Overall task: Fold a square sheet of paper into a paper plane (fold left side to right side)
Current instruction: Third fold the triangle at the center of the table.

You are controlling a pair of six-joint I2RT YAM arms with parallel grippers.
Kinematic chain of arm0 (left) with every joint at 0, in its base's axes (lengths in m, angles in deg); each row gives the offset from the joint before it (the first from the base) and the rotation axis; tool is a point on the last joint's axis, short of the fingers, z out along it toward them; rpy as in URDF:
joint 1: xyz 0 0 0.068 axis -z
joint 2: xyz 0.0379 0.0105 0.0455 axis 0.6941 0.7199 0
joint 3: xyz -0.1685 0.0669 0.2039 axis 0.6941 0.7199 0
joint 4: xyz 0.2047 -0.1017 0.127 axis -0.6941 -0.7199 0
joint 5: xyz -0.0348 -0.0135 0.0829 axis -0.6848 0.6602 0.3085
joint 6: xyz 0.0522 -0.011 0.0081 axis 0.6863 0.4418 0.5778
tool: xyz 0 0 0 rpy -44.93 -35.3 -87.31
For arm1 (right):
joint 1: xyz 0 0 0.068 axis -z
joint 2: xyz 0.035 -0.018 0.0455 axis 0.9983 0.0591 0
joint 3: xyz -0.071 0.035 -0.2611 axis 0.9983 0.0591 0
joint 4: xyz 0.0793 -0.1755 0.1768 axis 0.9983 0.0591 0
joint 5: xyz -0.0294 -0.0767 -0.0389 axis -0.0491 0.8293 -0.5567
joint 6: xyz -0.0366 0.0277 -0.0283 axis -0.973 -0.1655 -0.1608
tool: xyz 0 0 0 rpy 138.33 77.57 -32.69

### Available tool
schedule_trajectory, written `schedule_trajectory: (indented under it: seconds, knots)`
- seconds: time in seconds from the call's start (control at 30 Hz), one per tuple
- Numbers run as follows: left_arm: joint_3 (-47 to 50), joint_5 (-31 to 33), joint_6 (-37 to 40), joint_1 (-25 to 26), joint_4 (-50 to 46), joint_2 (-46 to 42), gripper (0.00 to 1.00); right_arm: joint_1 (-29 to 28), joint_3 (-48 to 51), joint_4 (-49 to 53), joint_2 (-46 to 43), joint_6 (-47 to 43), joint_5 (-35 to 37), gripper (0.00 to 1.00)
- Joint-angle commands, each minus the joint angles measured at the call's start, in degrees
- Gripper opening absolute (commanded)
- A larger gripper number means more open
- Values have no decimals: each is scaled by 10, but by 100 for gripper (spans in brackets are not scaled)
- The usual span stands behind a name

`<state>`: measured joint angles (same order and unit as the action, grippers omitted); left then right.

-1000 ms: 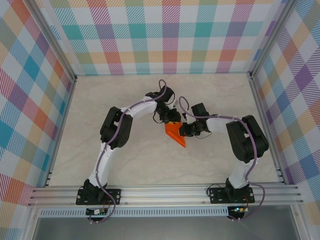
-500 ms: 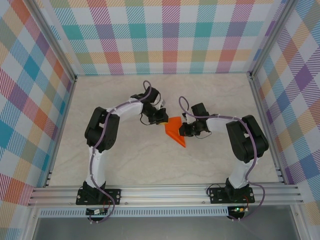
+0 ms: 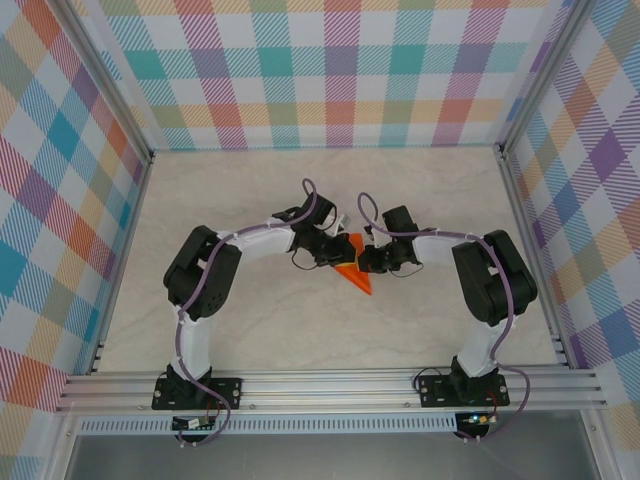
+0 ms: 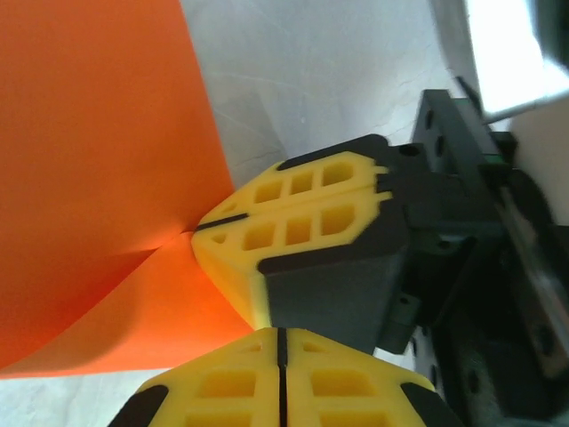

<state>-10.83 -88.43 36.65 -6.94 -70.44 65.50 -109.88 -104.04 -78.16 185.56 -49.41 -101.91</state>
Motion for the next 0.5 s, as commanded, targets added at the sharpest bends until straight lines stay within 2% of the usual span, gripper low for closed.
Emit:
schedule_trajectory:
  seconds: [0.0, 0.47]
  knots:
    - [-13, 18, -2, -4, -6, 15, 8, -11, 11, 41, 31, -3, 22, 0]
    - [25, 54, 2, -4, 4, 35, 7, -12, 8, 44, 36, -3, 23, 0]
